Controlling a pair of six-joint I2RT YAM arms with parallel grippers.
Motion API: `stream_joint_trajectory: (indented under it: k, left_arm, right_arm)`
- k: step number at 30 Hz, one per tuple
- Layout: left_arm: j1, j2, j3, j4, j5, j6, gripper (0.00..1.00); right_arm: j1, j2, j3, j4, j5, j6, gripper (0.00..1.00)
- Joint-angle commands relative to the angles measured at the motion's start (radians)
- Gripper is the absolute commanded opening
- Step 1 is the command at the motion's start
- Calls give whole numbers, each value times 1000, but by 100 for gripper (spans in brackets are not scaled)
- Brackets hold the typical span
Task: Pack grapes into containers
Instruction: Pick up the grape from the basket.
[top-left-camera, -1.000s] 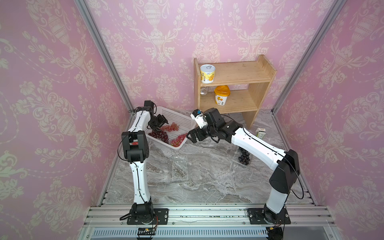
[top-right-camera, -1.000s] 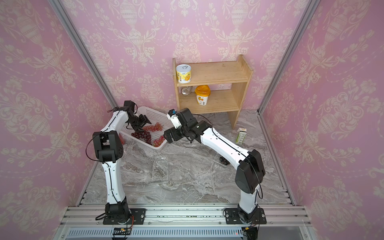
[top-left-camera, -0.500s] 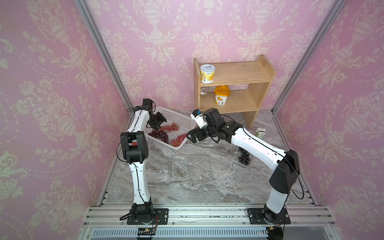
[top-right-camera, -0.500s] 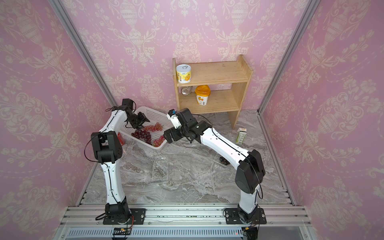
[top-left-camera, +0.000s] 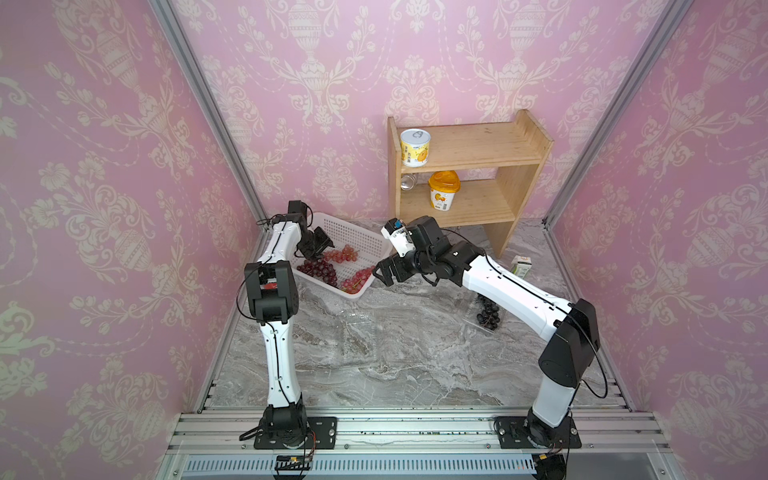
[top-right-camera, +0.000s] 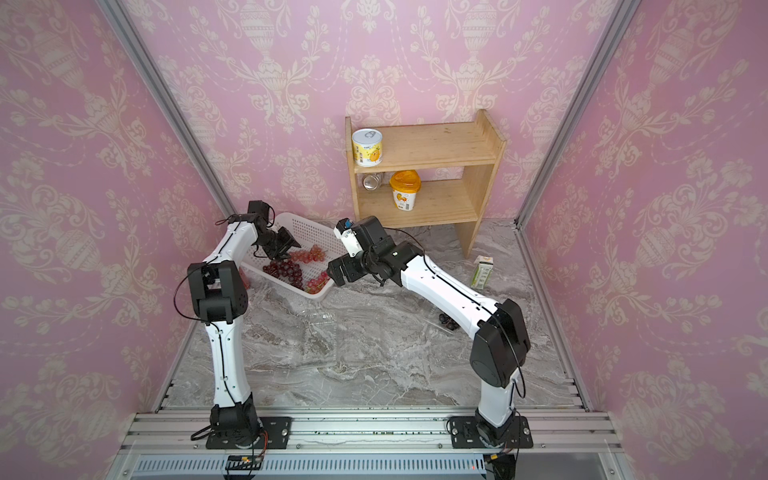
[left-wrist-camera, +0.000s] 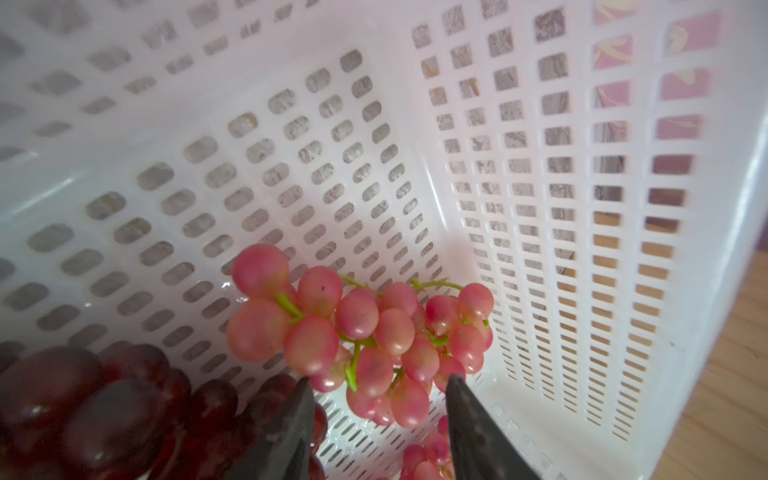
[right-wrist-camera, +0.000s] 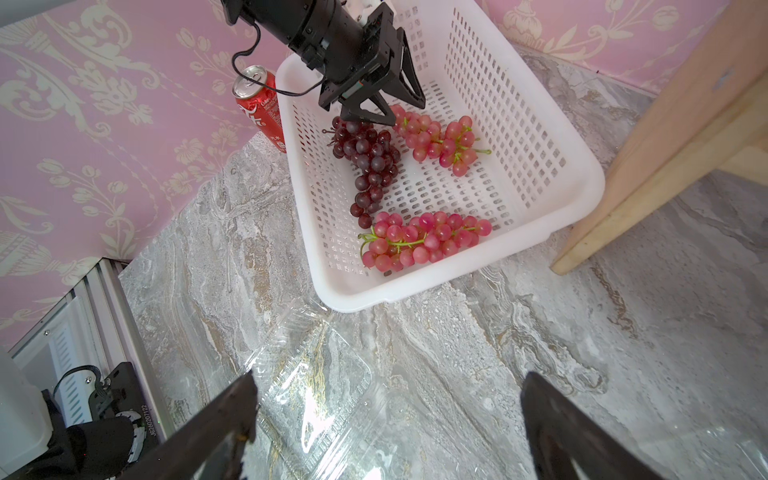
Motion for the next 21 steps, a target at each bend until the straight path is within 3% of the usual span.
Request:
stream_joint_trajectory:
  k: [1,4,12,21]
  left_arm:
    - [1,14,17,-7,14,-2,51]
    - [0,19,17,-2,15,-6,50]
    - [-3,24,28,1,17,-11,36]
    - [-10,17,48,-12,-3,2,36]
  right_arm:
    - [6,19,4,9,3,12,100]
    - [7,19,5,7,0,13,100]
    - [7,19,4,3,-1,9,100]
    - [7,17,-8,11,-6,18,99]
